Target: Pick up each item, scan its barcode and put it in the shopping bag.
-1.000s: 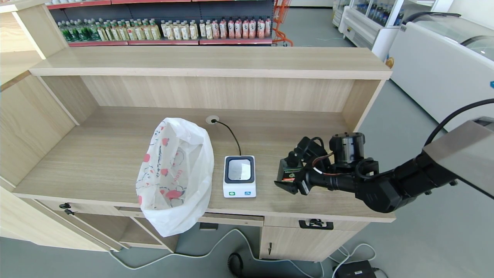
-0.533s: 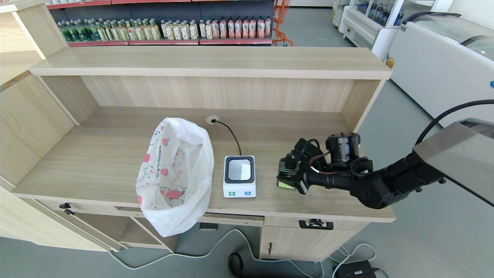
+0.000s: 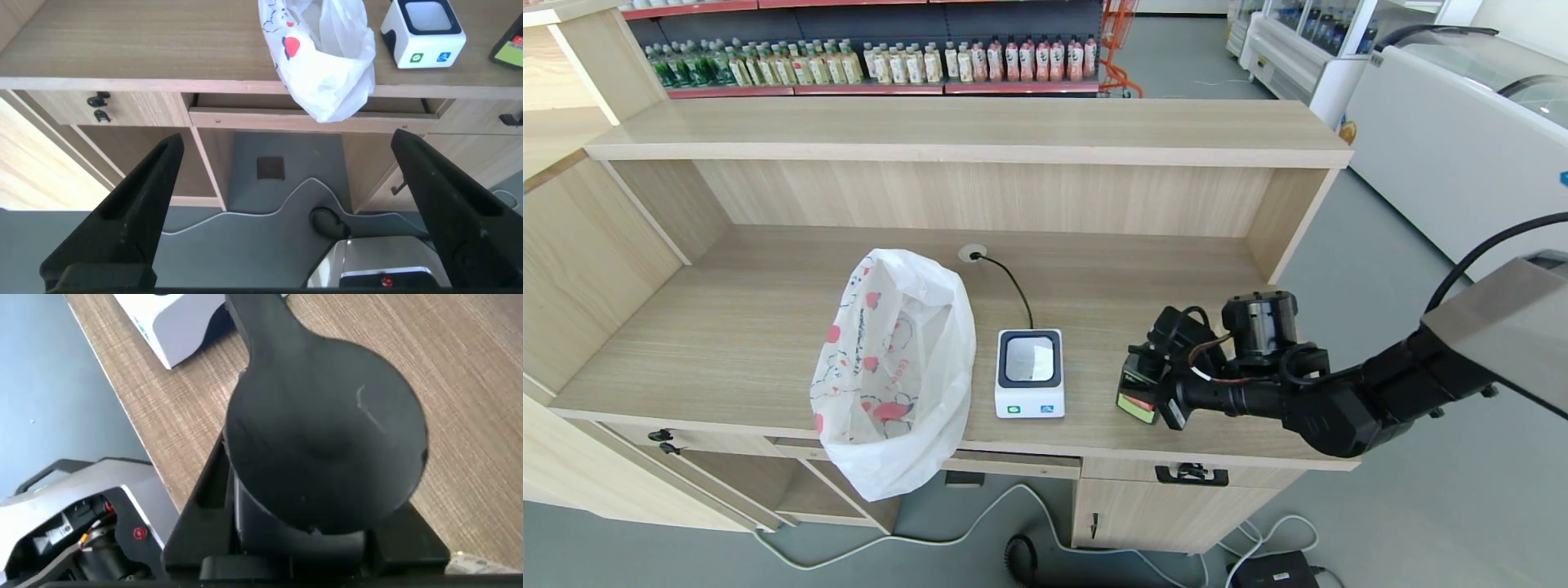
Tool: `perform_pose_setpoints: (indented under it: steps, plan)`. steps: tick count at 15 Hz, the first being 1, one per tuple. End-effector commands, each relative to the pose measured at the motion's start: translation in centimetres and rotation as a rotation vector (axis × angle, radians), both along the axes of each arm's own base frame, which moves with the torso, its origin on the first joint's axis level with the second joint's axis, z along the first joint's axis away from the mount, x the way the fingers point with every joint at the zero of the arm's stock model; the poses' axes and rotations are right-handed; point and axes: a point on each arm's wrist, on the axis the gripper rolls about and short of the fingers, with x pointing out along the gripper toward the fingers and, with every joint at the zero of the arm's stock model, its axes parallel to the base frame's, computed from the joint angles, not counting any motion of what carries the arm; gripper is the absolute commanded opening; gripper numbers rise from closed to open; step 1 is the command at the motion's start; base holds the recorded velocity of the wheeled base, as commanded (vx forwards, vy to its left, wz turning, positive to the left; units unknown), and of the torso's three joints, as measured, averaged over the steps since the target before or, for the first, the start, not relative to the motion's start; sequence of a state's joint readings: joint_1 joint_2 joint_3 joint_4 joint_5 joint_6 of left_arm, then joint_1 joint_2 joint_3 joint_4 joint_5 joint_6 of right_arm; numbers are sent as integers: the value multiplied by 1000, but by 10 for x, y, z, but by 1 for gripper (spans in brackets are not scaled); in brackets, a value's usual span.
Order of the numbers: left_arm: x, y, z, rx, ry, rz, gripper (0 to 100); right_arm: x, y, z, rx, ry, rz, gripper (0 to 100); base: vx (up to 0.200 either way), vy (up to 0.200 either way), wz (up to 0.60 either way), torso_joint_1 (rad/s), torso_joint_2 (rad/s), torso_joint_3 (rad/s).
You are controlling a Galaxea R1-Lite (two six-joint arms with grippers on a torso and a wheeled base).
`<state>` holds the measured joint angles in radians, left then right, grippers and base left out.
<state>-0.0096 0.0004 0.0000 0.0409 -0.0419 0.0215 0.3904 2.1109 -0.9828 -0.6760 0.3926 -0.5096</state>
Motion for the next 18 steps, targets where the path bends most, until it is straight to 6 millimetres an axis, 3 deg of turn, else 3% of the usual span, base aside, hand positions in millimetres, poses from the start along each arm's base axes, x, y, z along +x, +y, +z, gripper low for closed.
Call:
perform_pose_setpoints:
  steps: [1, 4, 5, 7, 10, 13, 14, 17, 18]
  plan:
    - [0, 0, 0, 0, 0, 1, 100, -15, -13, 21, 41, -6, -32, 0, 0, 0, 0, 0, 0, 0]
    - [0, 0, 0, 0, 0, 1, 100, -26, -20, 55, 193, 31, -101, 0, 0, 0, 0, 0, 0, 0]
    - [0, 0, 0, 0, 0, 1, 100, -36, -18, 75, 290, 60, -120, 0, 0, 0, 0, 0, 0, 0]
    - [0, 0, 0, 0, -1, 1, 100, -73, -20, 126, 431, 65, -115, 0, 0, 0, 0, 0, 0, 0]
    - [0, 0, 0, 0, 0, -1, 100, -135, -52, 167, 408, -37, -115, 0, 0, 0, 0, 0, 0, 0]
    - [0, 0, 0, 0, -1, 1, 100, -176, -98, 170, 257, -244, -190, 0, 0, 0, 0, 0, 0, 0]
    - [0, 0, 0, 0, -1, 1, 100, -202, -107, 162, 150, -313, -167, 0, 0, 0, 0, 0, 0, 0]
    - [0, 0, 0, 0, 0, 1, 100, -232, -112, 141, -323, -698, 39, 0, 0, 0, 0, 0, 0, 0]
    - [0, 0, 0, 0, 0, 1, 100, -238, -110, 142, -368, -805, 144, 0, 0, 0, 0, 0, 0, 0]
